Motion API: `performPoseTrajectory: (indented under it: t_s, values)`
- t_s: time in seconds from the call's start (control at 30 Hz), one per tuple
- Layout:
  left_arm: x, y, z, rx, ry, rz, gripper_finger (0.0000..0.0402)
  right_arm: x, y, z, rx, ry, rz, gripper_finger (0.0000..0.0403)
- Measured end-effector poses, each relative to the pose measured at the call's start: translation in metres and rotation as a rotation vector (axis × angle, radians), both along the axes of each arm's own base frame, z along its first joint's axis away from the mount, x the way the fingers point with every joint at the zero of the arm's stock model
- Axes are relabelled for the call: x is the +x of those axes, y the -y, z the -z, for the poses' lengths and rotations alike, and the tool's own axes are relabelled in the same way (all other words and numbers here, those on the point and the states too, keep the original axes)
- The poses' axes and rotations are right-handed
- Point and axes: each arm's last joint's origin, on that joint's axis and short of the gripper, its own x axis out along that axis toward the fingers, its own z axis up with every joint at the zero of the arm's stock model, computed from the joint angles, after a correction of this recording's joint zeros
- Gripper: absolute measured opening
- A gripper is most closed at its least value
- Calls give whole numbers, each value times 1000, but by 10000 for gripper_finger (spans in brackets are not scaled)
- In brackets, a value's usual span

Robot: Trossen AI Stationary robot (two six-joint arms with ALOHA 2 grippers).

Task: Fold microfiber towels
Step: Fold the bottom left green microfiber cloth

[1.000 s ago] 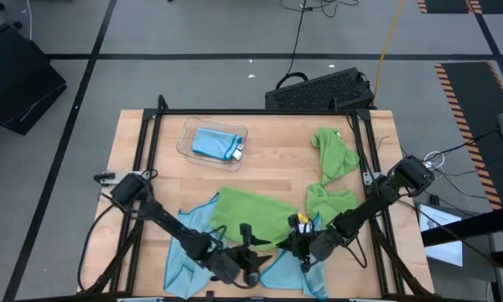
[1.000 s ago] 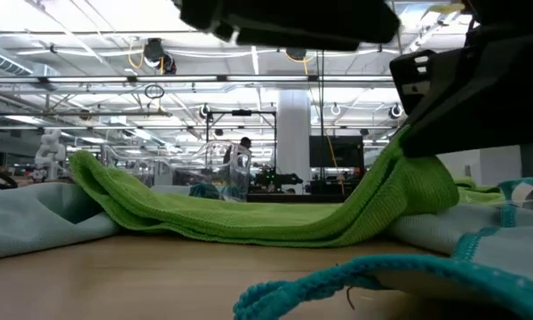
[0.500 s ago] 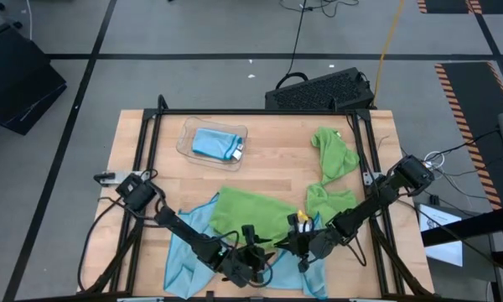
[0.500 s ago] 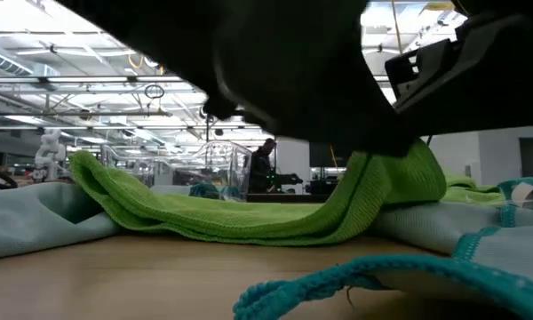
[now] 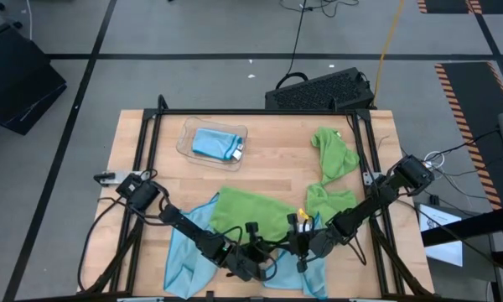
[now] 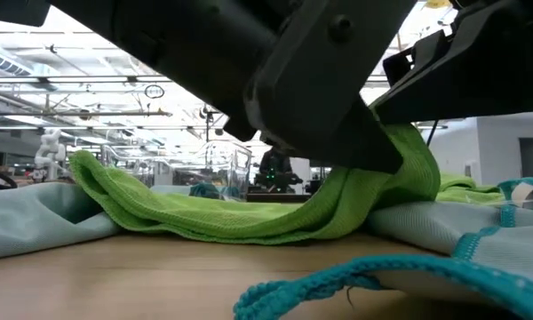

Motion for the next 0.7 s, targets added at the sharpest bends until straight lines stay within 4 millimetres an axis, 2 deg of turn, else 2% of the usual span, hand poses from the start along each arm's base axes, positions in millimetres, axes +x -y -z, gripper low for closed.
performPoseTrajectory:
  t_s: [0.03, 0.17, 0.3, 0.47, 0.57, 0.7]
  values:
    - [-1, 0, 0, 9, -7, 4, 17, 0, 0, 0, 0, 0, 0, 6]
    - [-7, 4, 1, 48, -76, 68, 11, -3, -4, -1, -18, 1, -22, 31]
    - [-19, 16, -5, 31, -144, 171, 6, -14, -9, -8, -71, -21, -59, 85]
    - [-39, 33, -20, 67, -174, 214, 4, -33, -8, -14, -165, -111, -31, 147]
    - [-50, 38, -31, 88, -167, 184, 8, -36, -7, -13, -185, -134, -18, 163]
    - [-60, 37, -43, 105, -167, 119, 4, -34, -8, -6, -222, -139, -29, 166]
